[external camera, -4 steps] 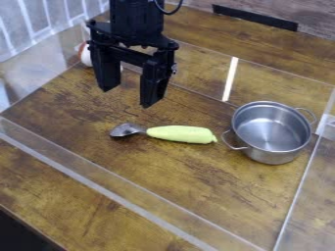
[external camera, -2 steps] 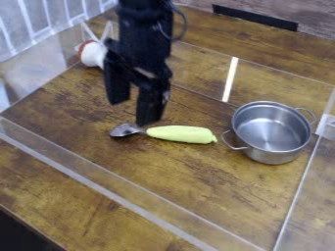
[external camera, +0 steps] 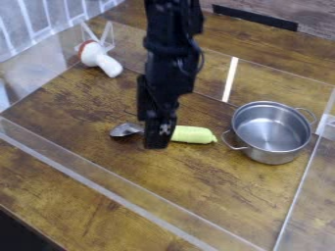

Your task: Move the green spoon to the left

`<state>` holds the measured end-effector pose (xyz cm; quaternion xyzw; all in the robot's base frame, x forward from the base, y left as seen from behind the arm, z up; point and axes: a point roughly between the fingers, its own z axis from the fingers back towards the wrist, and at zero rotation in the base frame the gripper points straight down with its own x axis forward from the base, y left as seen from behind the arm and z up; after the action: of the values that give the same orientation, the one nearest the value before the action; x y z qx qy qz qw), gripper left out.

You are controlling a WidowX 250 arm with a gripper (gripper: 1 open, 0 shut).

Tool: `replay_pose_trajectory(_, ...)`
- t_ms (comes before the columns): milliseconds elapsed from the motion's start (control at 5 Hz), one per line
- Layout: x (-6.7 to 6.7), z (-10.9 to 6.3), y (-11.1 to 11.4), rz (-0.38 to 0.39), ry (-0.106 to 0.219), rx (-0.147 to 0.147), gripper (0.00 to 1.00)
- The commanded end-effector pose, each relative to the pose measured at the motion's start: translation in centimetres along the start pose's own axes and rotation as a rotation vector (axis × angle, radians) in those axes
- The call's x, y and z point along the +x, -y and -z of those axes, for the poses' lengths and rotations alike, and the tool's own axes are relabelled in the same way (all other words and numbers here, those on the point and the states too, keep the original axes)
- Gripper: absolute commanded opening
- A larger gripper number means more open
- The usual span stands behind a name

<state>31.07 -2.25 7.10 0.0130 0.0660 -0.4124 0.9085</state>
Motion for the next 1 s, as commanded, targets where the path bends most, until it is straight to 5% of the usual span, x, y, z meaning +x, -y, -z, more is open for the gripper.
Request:
replay_pose_trajectory(0,1.0,-0.4,-0.5,0.087,0.049,0.024,1.0)
replay_pose_trajectory(600,1.7,1.3,-3.2,0.084,0.069,0.027,1.0)
replay_pose_trajectory(800,1.7,1.7,-3.8,0.074,0.073,0.024,0.0)
